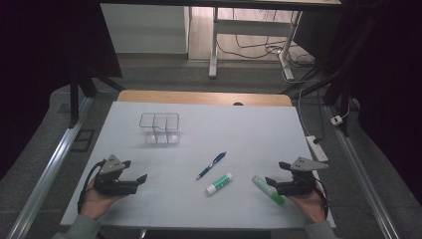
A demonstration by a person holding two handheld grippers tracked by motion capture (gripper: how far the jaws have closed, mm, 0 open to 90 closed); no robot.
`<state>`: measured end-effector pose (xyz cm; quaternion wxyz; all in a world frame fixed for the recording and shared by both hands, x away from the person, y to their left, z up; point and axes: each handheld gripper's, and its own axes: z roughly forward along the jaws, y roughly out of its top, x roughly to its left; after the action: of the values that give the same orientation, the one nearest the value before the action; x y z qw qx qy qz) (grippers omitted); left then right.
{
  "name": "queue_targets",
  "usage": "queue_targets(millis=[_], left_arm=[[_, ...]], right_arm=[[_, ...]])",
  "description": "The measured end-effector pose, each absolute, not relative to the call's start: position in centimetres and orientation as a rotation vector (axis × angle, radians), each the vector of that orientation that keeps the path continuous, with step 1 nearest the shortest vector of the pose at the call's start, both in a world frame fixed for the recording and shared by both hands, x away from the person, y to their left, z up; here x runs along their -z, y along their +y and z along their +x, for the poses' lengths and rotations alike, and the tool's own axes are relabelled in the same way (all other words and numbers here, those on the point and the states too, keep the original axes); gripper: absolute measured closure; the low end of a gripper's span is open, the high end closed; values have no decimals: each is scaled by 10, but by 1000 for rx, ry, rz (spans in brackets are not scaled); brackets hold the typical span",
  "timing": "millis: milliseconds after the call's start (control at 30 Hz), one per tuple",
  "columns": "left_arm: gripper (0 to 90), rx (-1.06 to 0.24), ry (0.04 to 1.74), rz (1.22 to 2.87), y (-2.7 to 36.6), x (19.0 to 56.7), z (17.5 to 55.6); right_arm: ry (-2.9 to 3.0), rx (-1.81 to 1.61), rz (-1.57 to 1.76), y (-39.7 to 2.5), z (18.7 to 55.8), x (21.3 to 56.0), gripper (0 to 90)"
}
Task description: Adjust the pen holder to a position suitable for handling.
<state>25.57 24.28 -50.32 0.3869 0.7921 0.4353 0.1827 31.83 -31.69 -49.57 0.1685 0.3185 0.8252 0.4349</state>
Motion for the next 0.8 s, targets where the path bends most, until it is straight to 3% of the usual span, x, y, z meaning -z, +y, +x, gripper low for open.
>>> queue_targets(millis=[800], left_arm=[[197, -479, 1106, 2033, 244, 504, 257]], right_arm=[[2349, -1233, 906, -318, 317, 497, 168]])
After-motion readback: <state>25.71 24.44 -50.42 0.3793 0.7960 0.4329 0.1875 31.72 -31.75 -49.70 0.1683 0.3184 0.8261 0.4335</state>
